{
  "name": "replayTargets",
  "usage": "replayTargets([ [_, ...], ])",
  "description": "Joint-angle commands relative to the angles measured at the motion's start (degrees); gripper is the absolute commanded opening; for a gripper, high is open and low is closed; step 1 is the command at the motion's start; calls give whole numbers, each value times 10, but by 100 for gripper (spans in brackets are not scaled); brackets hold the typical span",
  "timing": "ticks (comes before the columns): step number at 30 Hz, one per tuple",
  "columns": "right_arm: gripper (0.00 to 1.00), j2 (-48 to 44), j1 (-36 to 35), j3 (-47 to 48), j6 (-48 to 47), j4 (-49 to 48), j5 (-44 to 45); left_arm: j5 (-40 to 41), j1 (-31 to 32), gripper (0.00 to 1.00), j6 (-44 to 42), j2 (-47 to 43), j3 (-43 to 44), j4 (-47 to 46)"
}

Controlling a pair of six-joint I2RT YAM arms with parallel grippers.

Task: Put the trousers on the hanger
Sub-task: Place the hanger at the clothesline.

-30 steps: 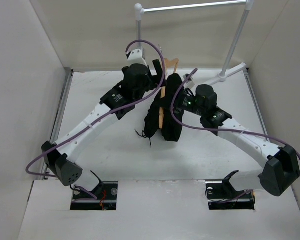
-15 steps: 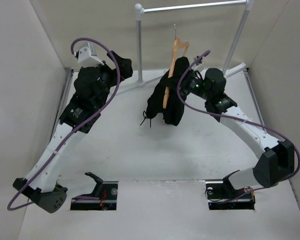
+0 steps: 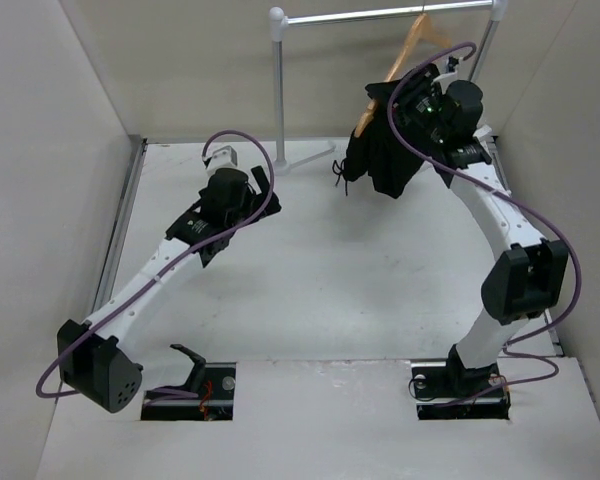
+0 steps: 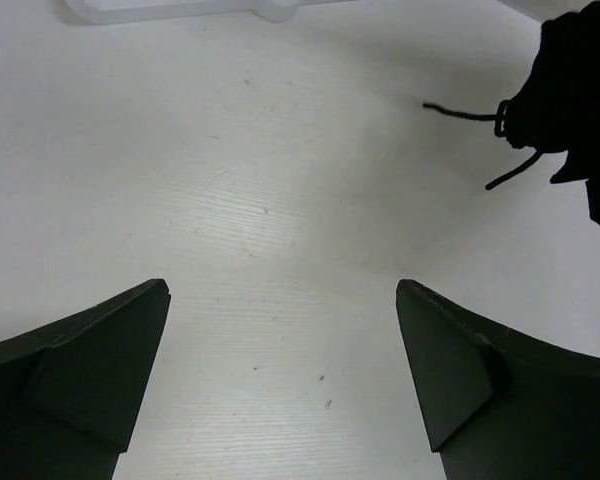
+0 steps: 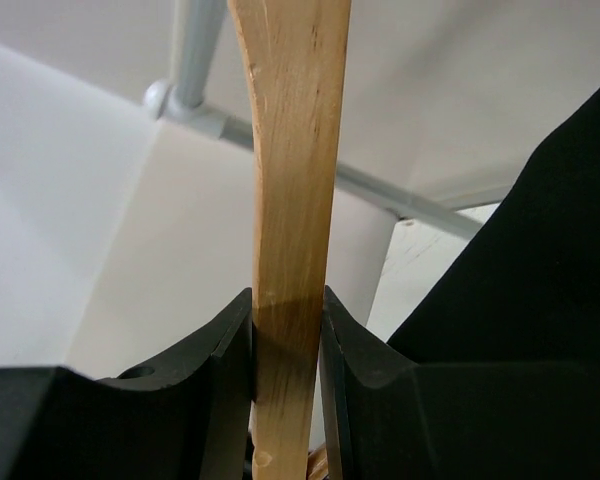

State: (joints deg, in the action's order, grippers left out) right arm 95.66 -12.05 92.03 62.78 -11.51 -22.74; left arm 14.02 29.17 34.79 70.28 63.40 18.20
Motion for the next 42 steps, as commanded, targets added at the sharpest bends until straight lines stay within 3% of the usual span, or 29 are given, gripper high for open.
replayTargets([
  [1,8,22,13,74,3,-60,3,-15,-1,100,5,-26,2,-29],
  [14,12,90,32,92,7,-14,14,-21,-14,100,21,-17,-20,-33],
  [16,20,94,34,91,5,-10,14,-21,-15,100,25,-12,-17,-30],
  [23,64,85,38,78,-12,5,17,-22,-27,100,35,-2,-20,-22],
  [28,80,61,45,70,-42,35,33,-22,-42,100,35,-8,-18,-21],
  [30,100,49,47,66,-59,52,42,-21,-48,100,35,-8,-13,-19],
  [36,100,-21,54,-6,-104,85,74,-15,-56,100,30,13,15,0],
  [42,100,-135,74,-146,-151,127,117,-15,-48,100,29,53,39,28],
])
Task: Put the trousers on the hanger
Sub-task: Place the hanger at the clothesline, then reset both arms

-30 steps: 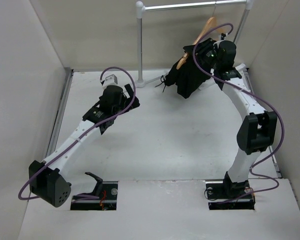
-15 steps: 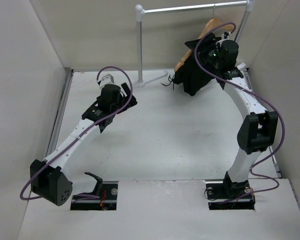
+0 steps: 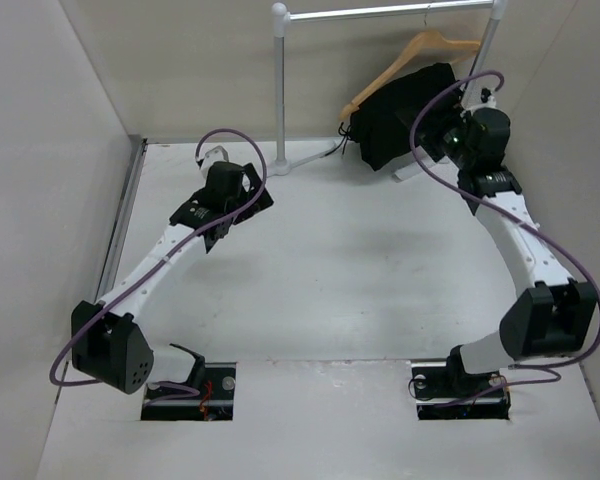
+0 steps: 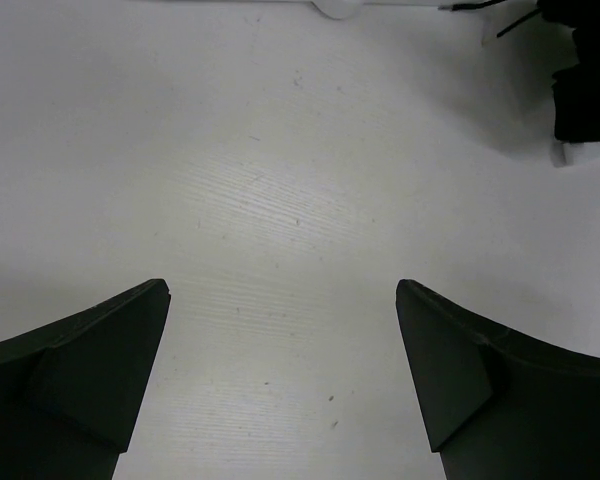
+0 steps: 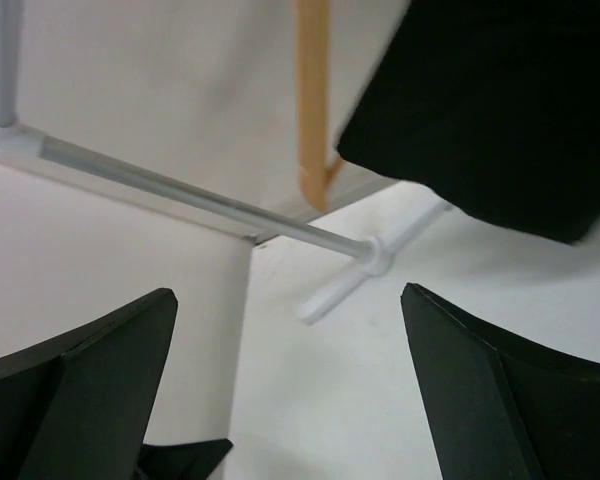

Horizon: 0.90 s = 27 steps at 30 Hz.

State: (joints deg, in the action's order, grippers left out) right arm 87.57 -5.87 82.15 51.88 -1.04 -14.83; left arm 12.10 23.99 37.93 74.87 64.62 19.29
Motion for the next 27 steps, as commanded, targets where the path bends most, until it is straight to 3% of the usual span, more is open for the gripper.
replayTargets([
  [1,100,-72,13,-67,-49,29,48,3,7,100,-2,13,29,20],
  [8,100,-225,7,-260,-116,166,196,4,32,100,-2,46,32,44],
  [13,100,-238,0,-334,-107,314,313,3,55,100,-1,67,32,46],
  [23,100,-218,-9,-344,-87,387,363,6,84,100,15,99,9,39],
  [27,100,-197,-58,-336,-102,388,355,13,90,100,36,94,-8,42],
])
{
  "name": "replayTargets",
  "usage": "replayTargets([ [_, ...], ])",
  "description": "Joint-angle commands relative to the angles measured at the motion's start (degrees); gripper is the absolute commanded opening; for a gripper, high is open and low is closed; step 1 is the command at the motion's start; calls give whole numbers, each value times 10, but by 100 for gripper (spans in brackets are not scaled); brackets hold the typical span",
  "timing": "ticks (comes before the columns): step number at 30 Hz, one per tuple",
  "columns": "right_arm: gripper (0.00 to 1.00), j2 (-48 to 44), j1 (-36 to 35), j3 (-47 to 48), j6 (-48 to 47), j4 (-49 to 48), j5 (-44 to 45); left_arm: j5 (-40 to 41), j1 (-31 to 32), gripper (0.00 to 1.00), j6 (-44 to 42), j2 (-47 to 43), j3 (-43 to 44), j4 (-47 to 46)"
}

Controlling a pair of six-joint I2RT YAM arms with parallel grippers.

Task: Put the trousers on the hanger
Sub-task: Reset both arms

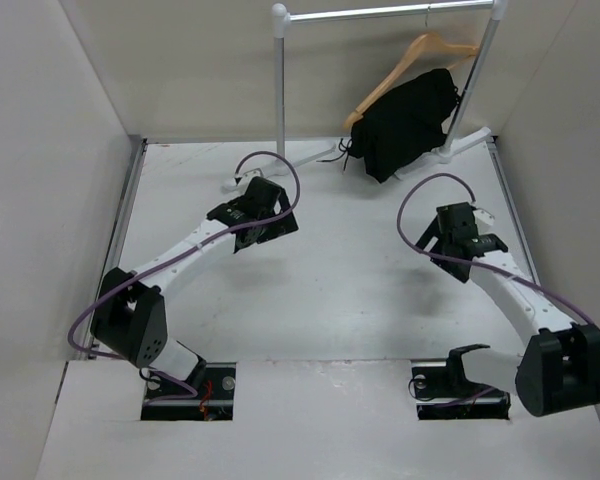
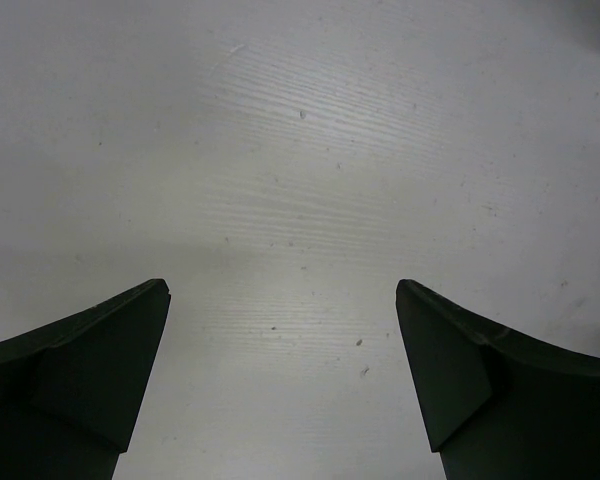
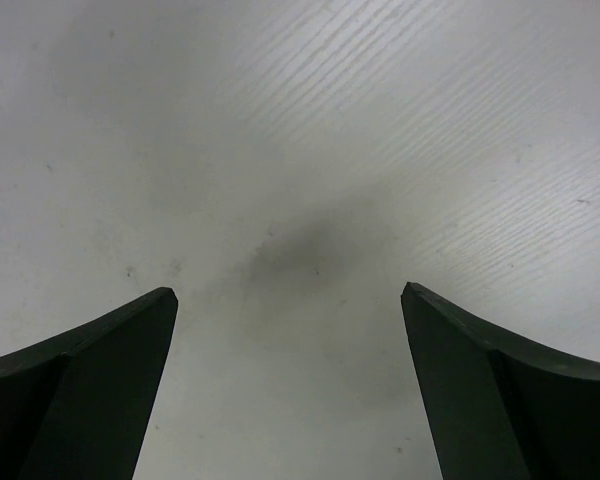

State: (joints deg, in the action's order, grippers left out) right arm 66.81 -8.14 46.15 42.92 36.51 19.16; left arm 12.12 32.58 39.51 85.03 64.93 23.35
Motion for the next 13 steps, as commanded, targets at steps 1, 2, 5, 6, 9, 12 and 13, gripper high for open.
replayTargets([
  [1,100,13,-45,24,-12,13,15,18,7,100,27,-9,-15,5],
  [2,100,14,-59,23,-8,12,12,24,9,100,32,-14,-20,6],
  [5,100,13,-103,18,10,8,1,39,13,100,50,-32,-35,18],
  [6,100,11,-117,18,11,5,-6,44,14,100,59,-40,-39,24],
  [9,100,0,-155,14,1,-19,-30,62,16,100,80,-65,-49,43],
  [12,100,-17,-183,10,-5,-42,-41,78,17,100,82,-80,-45,62],
  [13,100,-22,-191,12,-6,-43,-44,83,17,100,80,-82,-44,64],
])
